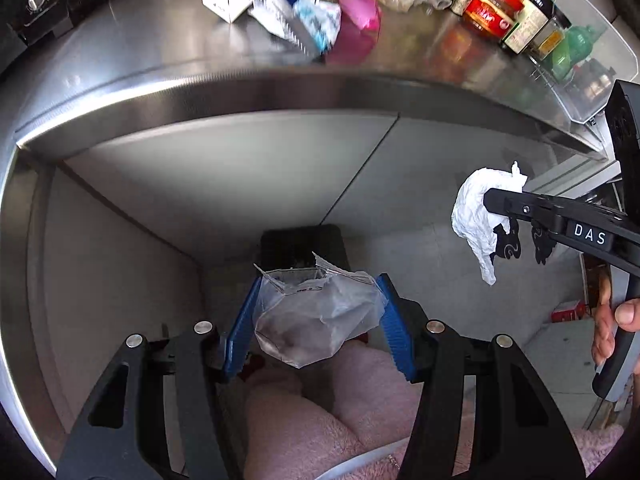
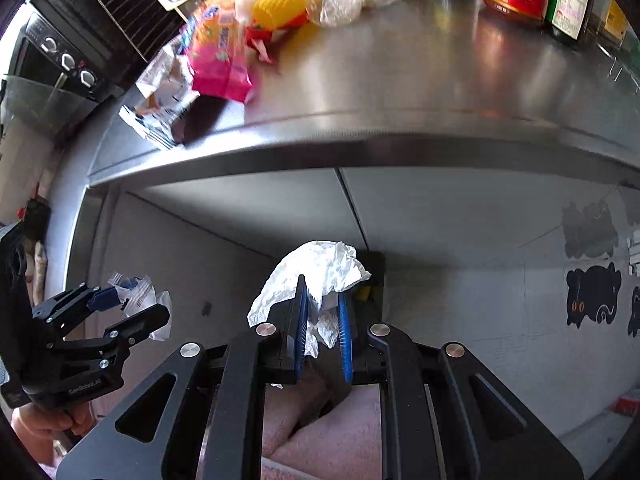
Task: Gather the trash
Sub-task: 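Lower bag and tissue over the black bin and open both grippers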
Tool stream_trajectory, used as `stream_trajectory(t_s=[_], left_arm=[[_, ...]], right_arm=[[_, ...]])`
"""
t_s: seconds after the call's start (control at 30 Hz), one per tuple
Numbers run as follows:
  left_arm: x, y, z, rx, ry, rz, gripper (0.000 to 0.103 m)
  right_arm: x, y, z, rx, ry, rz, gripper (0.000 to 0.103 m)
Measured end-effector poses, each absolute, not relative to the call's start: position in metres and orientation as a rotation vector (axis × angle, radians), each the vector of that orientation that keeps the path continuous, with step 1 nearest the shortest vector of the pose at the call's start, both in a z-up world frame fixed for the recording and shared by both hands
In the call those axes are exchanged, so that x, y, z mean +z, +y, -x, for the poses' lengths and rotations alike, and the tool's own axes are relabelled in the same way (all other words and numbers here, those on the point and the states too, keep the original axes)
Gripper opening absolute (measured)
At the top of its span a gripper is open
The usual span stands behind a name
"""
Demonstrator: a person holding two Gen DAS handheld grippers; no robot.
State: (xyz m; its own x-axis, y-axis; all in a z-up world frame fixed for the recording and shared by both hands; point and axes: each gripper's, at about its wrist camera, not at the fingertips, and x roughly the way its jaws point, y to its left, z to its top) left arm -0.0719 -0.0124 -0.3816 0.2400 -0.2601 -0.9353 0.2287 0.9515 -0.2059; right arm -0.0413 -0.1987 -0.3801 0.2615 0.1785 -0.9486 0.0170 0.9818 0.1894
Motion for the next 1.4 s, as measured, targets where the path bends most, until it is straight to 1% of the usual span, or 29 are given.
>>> stream_trajectory(t_s=[0.3,0.67,0.83,0.9,1.0,1.03,1.1,1.13,1.17,1.2,1.23,1.3,1.4], left_arm=[[-0.479,-0.019,0.064,-0.294,1.411,0.049,0.054],[-0.562,-0.032,0.042,-0.278,1.534,0.055,0.053],[-0.583,-0.038,0.037,-0.273,1.575,0.058,0.054],[-0.584,-0.038,0.036,-0.275,1.579,0.063,0.054],[-0.585,-0.038,0.033,-0.270,1.578,0.066,0.055],[-0.585,-0.038,0.032,-0.269,1.577,0.065,0.057],[-0.582,-0.039,0.031,-0.270,1.573,0.062,0.058],[-0.582,-0.039,0.031,-0.268,1.573,0.058,0.060],[-0.582,-0.039,0.031,-0.263,1.572,0.054,0.063],[-0.580,-0.039,0.031,-0.260,1.569,0.055,0.063],[-0.579,-0.038,0.030,-0.256,1.568,0.057,0.065],[-0.576,-0.036,0.029,-0.254,1.565,0.063,0.068],[-0.568,-0.034,0.027,-0.263,1.551,0.068,0.077]], right_arm=[[-0.468,-0.196,0.038,0.080,1.362,-0.174,0.015],[-0.557,-0.196,0.012,0.036,1.461,-0.226,0.015],[-0.583,-0.196,0.006,0.009,1.516,-0.249,0.016],[-0.586,-0.195,0.005,0.006,1.523,-0.258,0.018],[-0.587,-0.194,0.001,0.007,1.534,-0.271,0.018],[-0.587,-0.194,0.000,0.010,1.534,-0.274,0.018],[-0.586,-0.192,-0.002,0.021,1.540,-0.274,0.019],[-0.584,-0.191,-0.003,0.022,1.540,-0.270,0.020],[-0.584,-0.191,-0.004,0.020,1.540,-0.261,0.024],[-0.582,-0.190,-0.005,0.021,1.543,-0.258,0.044],[-0.583,-0.191,-0.005,0.025,1.544,-0.260,0.057],[-0.577,-0.190,-0.005,0.022,1.534,-0.240,0.057],[-0.566,-0.191,-0.005,0.014,1.519,-0.237,0.064]])
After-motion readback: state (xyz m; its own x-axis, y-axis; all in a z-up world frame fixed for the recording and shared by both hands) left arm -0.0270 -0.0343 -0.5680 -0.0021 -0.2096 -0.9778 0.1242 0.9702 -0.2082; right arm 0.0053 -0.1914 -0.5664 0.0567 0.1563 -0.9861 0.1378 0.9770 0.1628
